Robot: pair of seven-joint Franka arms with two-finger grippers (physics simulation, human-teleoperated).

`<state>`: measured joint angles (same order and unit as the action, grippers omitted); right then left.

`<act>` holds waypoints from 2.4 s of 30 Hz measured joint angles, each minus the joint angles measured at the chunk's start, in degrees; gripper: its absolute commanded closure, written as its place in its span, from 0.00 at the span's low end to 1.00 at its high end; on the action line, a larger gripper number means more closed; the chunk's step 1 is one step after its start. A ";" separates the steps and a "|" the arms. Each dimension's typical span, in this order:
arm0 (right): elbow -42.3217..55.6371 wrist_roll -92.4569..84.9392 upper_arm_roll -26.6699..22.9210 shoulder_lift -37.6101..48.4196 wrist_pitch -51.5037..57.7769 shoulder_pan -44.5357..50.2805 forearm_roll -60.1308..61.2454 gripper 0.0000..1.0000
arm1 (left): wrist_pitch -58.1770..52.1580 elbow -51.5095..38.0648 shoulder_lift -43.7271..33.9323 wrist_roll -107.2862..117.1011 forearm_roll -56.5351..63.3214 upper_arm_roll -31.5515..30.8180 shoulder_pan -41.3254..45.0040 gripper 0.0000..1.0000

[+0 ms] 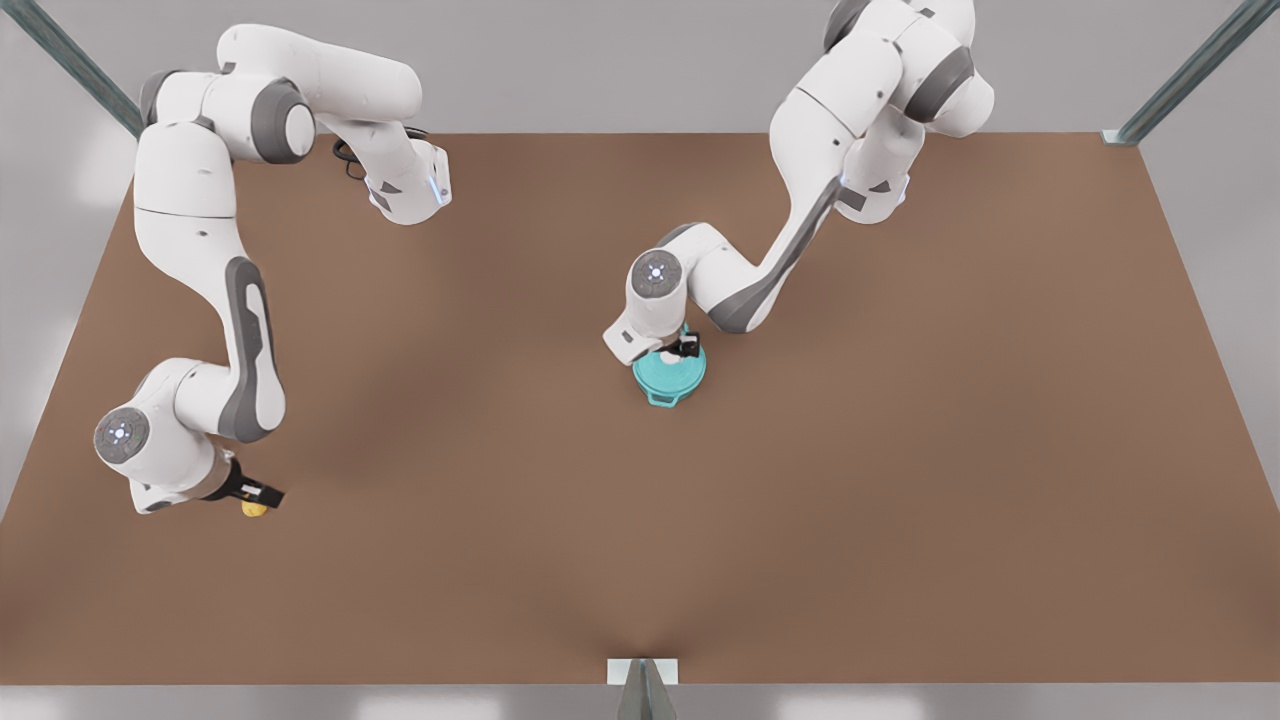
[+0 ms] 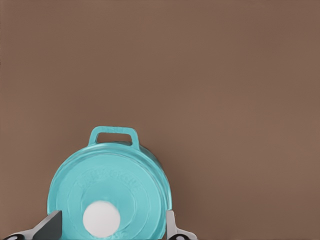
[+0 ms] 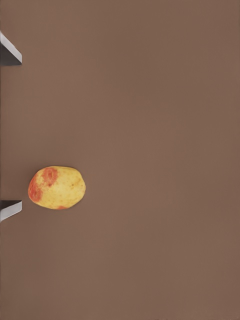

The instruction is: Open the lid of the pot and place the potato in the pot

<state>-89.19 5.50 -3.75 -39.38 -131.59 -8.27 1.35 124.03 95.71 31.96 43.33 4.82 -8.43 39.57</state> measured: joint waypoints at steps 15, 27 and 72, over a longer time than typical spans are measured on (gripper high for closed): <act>-3.09 0.35 0.14 -4.33 -10.58 -3.07 -1.03 0.00 | 13.09 10.70 -2.13 11.04 5.92 0.00 0.89 0.00; -2.95 -0.72 1.60 -6.31 -13.53 -4.64 -1.57 0.00 | 14.77 11.80 -2.28 15.14 6.71 0.12 1.86 0.60; -2.61 -1.96 4.11 -6.99 -15.18 -5.97 -0.30 0.56 | -25.44 -12.93 -11.92 -25.38 -0.99 6.42 -36.63 0.00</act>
<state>-91.79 3.54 0.36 -46.37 -146.77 -14.24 1.05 98.60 82.78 20.04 17.95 3.83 -2.01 2.94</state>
